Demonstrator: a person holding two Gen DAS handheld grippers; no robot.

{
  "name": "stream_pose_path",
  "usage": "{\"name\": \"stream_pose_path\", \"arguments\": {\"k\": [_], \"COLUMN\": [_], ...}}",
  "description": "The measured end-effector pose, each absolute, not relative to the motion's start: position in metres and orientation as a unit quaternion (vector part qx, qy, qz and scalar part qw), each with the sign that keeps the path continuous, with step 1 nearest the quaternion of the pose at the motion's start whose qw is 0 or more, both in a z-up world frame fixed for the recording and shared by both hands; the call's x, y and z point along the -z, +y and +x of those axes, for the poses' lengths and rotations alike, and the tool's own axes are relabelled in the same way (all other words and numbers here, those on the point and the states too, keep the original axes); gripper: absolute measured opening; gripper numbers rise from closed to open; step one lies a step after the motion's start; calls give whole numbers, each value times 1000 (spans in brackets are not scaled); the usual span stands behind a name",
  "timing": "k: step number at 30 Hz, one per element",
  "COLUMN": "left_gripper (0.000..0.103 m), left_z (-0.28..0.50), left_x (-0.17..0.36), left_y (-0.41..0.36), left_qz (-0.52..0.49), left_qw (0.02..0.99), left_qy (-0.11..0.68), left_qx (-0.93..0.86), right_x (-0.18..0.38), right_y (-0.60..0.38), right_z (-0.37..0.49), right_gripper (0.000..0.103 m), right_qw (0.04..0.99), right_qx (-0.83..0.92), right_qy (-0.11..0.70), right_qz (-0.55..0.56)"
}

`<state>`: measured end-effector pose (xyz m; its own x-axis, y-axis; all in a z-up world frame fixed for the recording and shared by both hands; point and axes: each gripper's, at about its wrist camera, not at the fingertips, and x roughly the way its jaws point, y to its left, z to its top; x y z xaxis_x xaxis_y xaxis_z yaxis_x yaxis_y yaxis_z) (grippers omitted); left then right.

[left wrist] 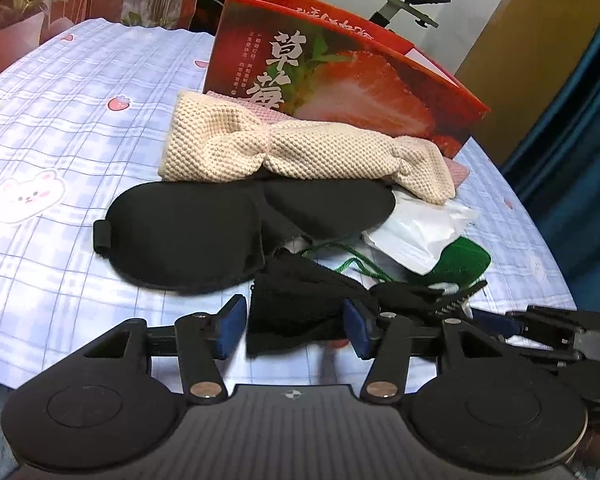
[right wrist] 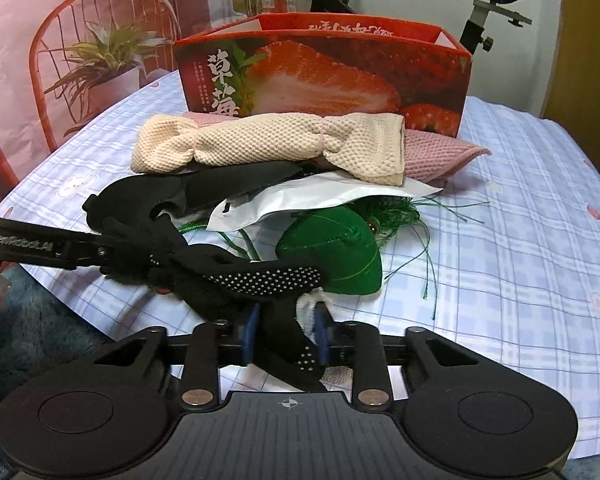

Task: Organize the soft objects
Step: 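Return the left tool to the pile and grasp the black dotted gloves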

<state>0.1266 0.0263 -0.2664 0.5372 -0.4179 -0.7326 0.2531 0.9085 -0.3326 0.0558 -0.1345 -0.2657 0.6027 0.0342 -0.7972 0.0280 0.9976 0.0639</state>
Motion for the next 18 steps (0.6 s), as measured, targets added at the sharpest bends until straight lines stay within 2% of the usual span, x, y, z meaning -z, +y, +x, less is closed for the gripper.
{"name": "stream_pose_path", "arguments": {"k": [4,7,8,11,18], "left_gripper": [53,41,34,21,19], "left_z": [127,124,123,119,109], "left_x": [270,270,270,267,248], "left_y": [24,22,21,21,29], "left_qz": [-86,-79,-78,-78,-84], "left_qw": [873,874,873,874,891], "left_qy": [436,433,432,427,387], "left_qx": [199,208,213,219,222], "right_x": [267,268,268,267,250], "right_y": [-137,-138,-138,-137,-132], "right_z": [56,56,56,56,48], "right_gripper": [24,24,24,18,14], "right_qw": [893,892,892,892,906], "right_qx": [-2,-2,-2,-6,-24], "right_qy": [448,449,449,449,420], "right_qz": [41,45,46,52,55]}}
